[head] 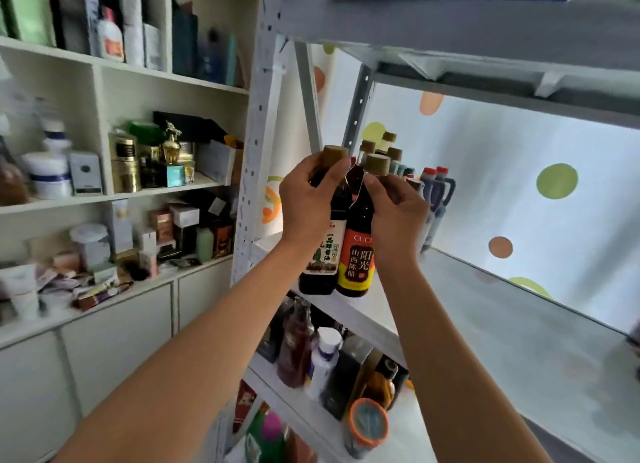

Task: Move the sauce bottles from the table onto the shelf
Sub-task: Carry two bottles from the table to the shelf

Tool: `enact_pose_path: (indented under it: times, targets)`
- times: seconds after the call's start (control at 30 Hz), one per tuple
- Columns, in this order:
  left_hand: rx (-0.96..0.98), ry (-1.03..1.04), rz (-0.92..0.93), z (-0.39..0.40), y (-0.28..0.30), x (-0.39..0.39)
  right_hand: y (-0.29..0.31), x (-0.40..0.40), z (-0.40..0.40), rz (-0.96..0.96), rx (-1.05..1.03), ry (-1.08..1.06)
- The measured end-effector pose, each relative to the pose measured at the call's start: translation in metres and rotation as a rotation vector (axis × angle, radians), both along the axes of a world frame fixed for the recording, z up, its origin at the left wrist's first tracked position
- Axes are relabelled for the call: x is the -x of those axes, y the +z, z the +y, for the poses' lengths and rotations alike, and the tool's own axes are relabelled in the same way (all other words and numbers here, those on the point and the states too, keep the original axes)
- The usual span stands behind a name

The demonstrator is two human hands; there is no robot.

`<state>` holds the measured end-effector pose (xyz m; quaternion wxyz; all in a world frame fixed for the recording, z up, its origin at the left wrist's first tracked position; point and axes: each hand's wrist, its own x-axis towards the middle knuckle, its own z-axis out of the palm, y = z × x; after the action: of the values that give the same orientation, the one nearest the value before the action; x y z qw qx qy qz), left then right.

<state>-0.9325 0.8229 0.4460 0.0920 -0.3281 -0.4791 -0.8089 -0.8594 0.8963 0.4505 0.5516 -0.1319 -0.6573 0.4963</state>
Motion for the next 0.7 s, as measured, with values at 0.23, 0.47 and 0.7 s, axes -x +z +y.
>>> enact_pose_path:
  times: [0.23,0.47,0.7]
  targets:
    - [0.081,0.098,0.009,0.053,-0.004,0.025,-0.010,0.025,0.043,0.032,0.073,-0.060]
    - [0.165,0.060,0.003,0.087,-0.016,0.053,-0.034,0.043,0.071,0.033,0.119,-0.094]
    - [0.298,-0.063,0.012,0.083,-0.075,0.054,-0.045,0.038,0.074,-0.131,-0.013,-0.089]
